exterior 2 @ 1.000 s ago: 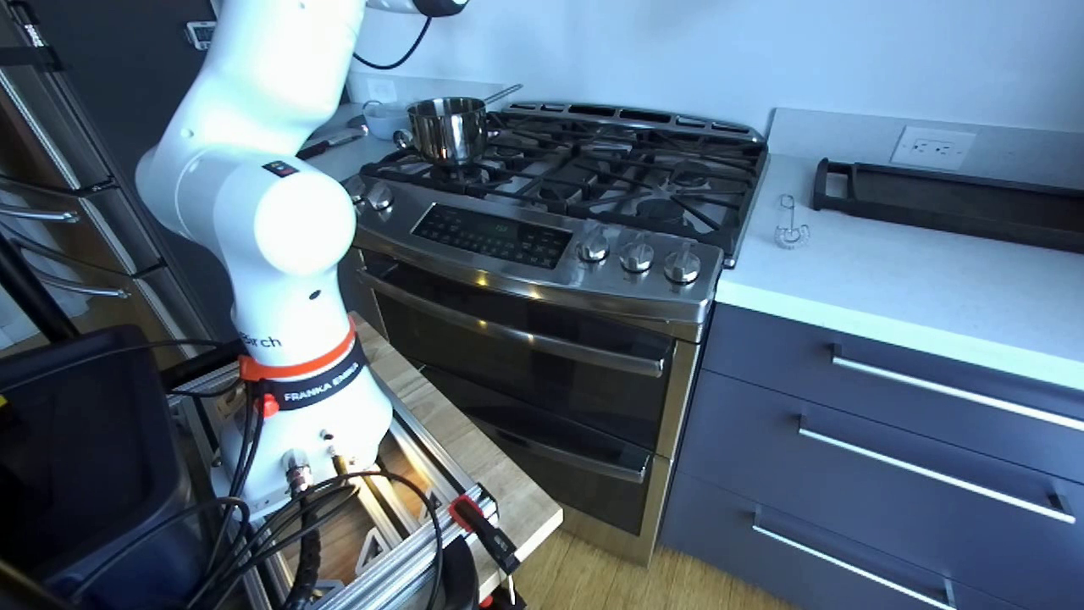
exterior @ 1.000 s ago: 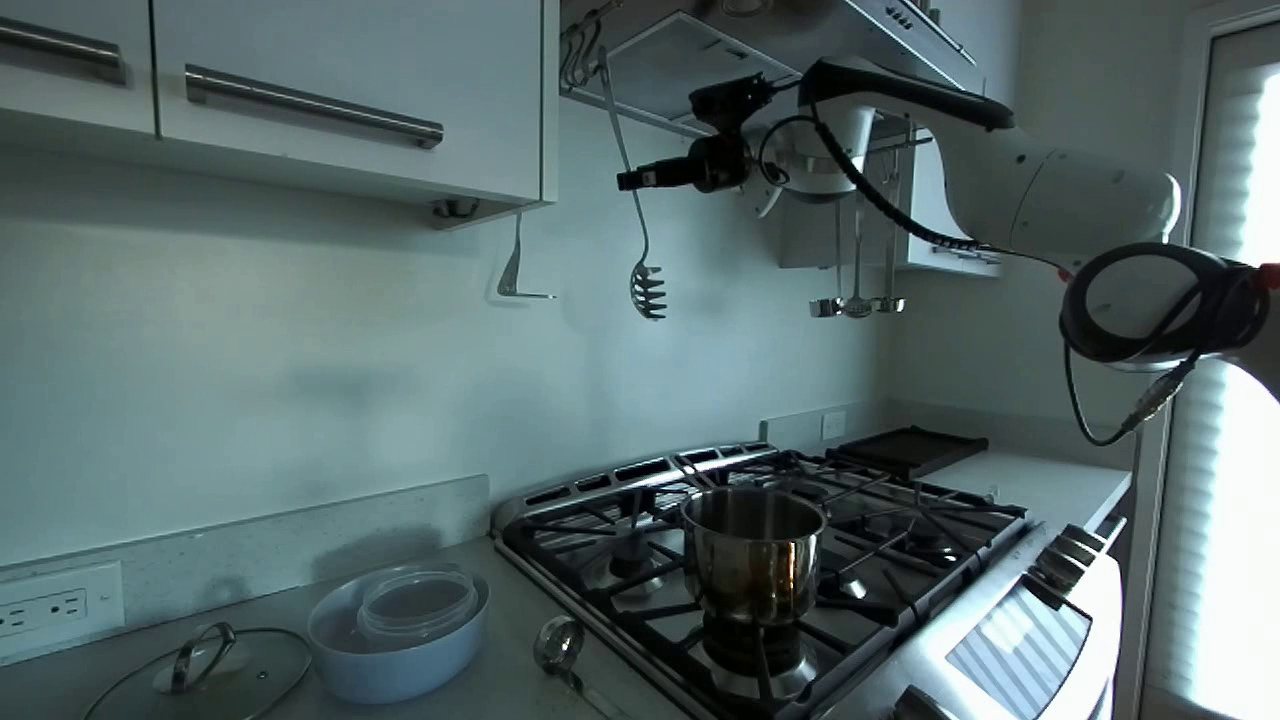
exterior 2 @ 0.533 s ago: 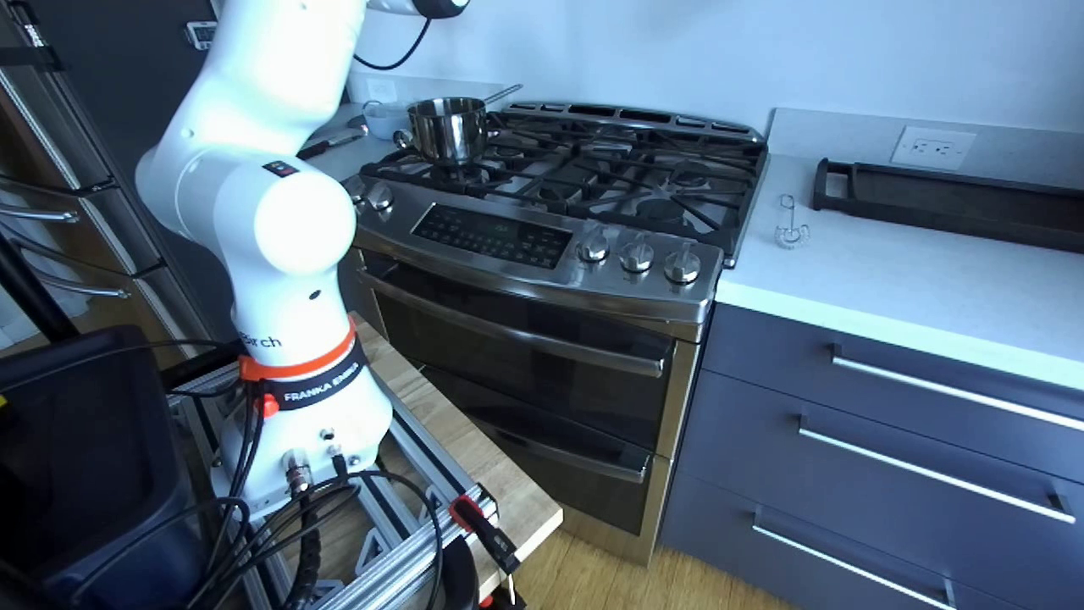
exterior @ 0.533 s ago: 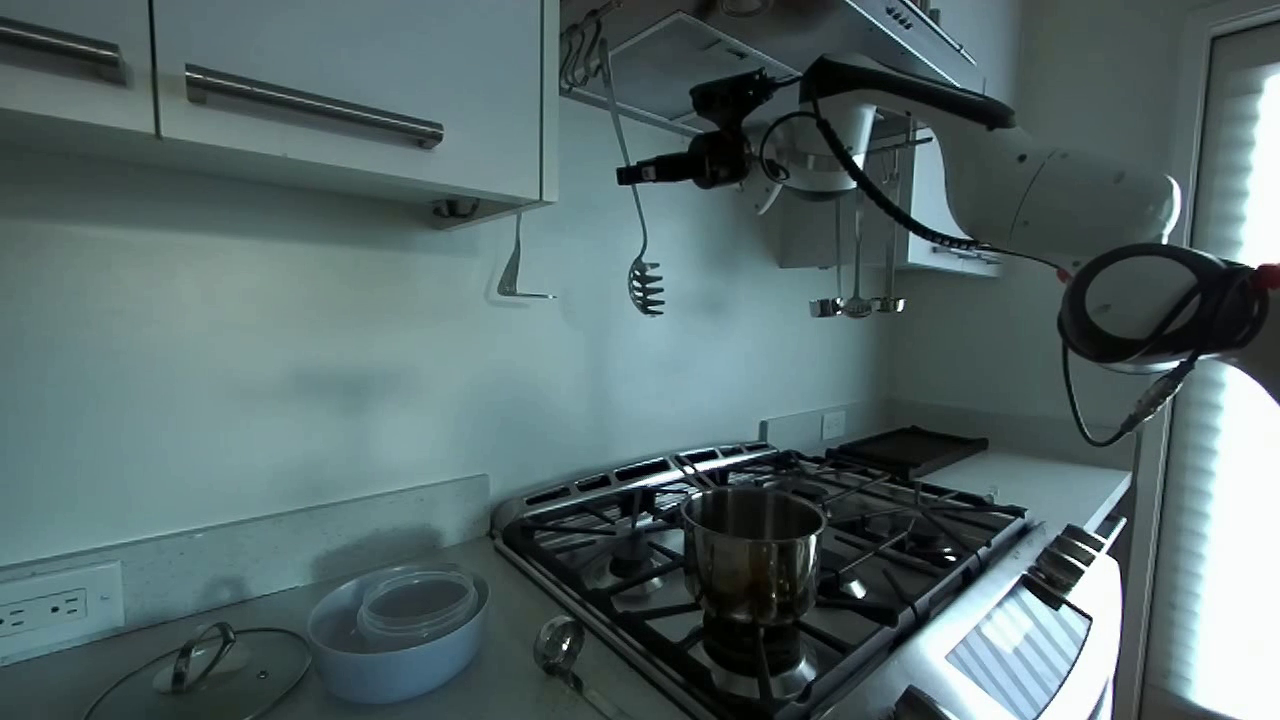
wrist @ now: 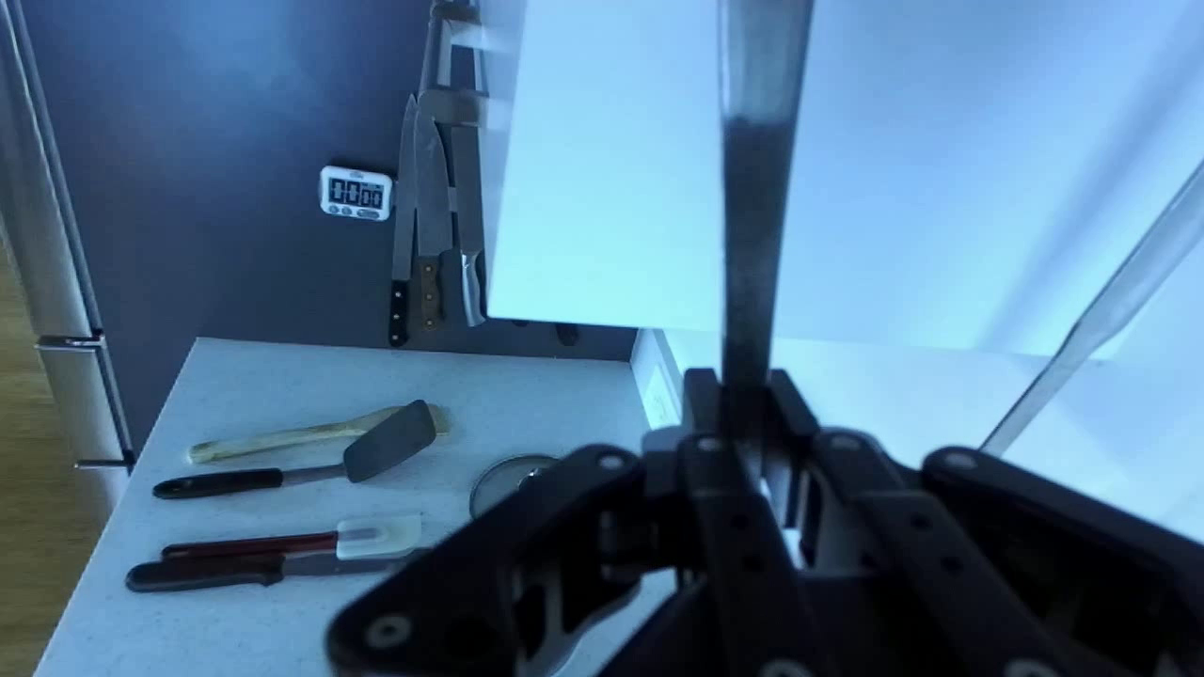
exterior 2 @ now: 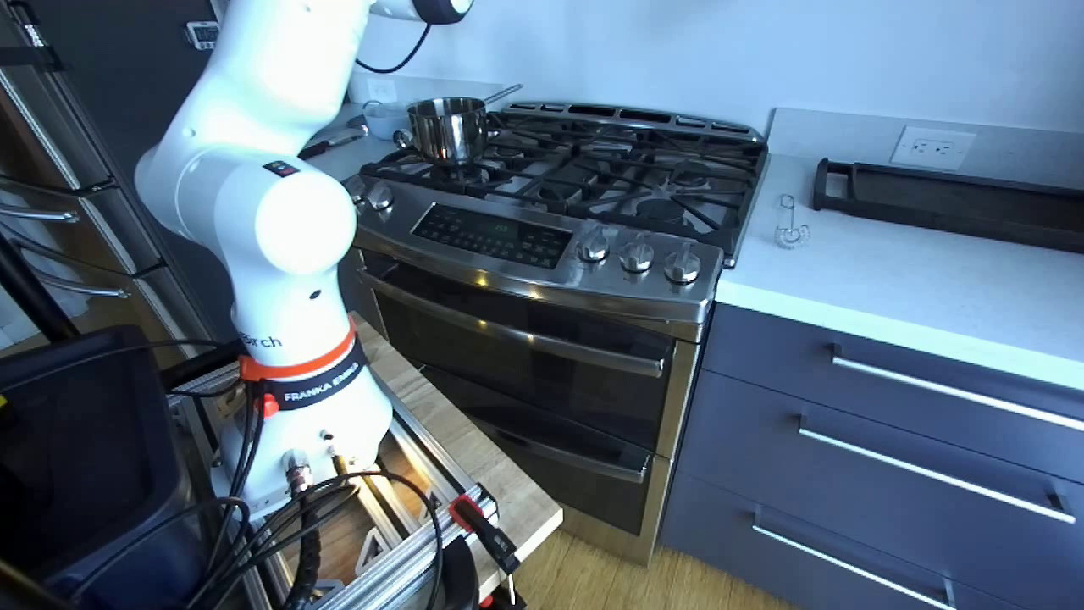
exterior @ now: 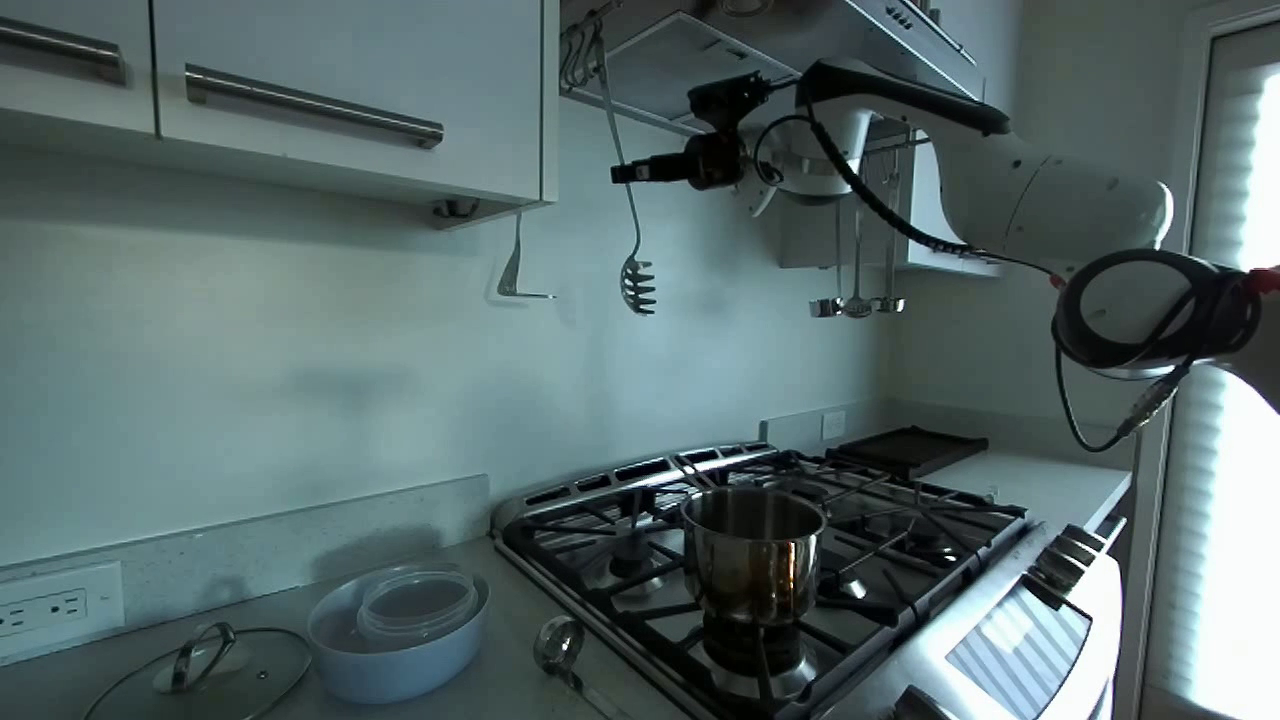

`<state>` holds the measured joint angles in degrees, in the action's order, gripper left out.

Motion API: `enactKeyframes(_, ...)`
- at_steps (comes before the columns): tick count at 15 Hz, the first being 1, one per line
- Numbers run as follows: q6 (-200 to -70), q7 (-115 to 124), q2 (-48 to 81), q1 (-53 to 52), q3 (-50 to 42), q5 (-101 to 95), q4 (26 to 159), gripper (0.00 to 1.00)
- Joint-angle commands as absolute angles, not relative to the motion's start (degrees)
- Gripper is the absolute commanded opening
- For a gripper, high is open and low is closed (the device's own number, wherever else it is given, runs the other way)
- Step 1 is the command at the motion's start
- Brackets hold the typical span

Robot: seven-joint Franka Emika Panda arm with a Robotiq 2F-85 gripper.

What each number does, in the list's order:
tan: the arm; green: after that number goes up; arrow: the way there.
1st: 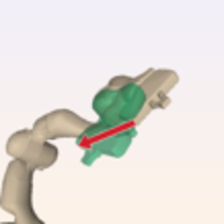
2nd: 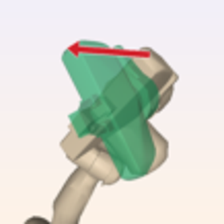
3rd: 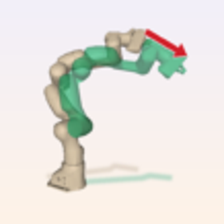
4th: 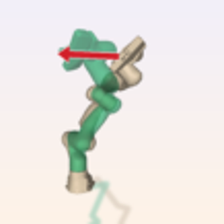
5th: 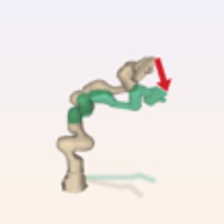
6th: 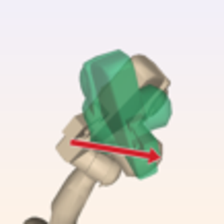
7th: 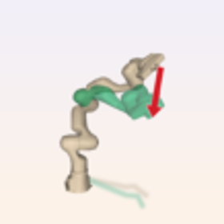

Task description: Remove the silver ladle from the pot and hang it above the stove

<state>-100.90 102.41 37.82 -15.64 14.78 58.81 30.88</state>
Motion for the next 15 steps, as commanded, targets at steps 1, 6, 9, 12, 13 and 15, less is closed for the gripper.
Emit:
enactKeyframes(1, -101.66, 103.22, 39.68, -16.15, 16.05, 58.31, 27.43, 0.03)
enactKeyframes(6, -100.60, 103.44, 39.89, -16.40, 16.13, 57.74, 27.34, 0.03)
enactKeyframes(9, -100.36, 103.53, 39.96, -16.56, 16.10, 57.60, 27.36, 0.03)
enactKeyframes(12, -100.09, 103.54, 39.89, -16.67, 16.09, 57.52, 27.35, 0.03)
enactKeyframes(13, -100.00, 103.51, 39.85, -16.73, 16.12, 57.53, 27.33, 0.03)
enactKeyframes(15, -99.97, 103.47, 39.72, -16.90, 16.10, 57.44, 27.26, 0.03)
